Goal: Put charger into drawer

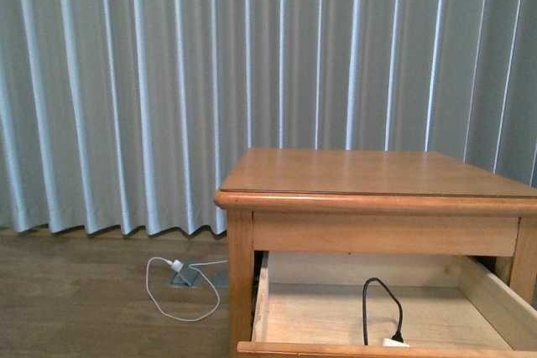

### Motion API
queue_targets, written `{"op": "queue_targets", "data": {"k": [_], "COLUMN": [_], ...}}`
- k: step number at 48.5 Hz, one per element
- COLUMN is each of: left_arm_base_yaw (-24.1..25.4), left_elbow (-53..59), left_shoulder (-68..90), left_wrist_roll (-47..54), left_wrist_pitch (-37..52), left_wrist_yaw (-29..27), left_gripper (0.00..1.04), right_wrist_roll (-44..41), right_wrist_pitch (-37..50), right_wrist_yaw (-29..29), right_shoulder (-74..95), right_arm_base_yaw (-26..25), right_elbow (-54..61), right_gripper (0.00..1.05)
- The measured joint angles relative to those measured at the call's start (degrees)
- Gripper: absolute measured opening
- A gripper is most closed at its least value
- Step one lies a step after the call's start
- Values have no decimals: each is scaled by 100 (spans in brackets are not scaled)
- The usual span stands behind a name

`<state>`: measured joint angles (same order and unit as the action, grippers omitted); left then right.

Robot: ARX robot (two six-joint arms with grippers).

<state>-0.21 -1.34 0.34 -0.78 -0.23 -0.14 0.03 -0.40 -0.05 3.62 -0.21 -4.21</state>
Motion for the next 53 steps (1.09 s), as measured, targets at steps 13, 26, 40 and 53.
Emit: {"op": "queue_targets", "data": {"k": [13, 26, 40, 53], "left_arm_base_yaw": [0, 0, 0, 0], "left_elbow": [0, 0, 0, 0], "left_shoulder": [-13, -13, -13, -13], "left_wrist_roll": [33, 33, 33, 33], "left_wrist_pitch": [0, 0, 0, 0], "left_wrist_yaw": [7, 4, 7, 4], "left_gripper": [4, 4, 44, 90], "right_wrist_roll": [0, 0, 0, -492], "right_wrist_pitch": [-2, -2, -2, -754], "right_wrist_yaw": [0, 0, -2, -920], "right_shoulder": [0, 0, 0, 575], "right_arm_base_yaw": [0, 0, 0, -151], "right_elbow": [4, 4, 4, -114], "right_gripper": [96, 96, 96, 96]}}
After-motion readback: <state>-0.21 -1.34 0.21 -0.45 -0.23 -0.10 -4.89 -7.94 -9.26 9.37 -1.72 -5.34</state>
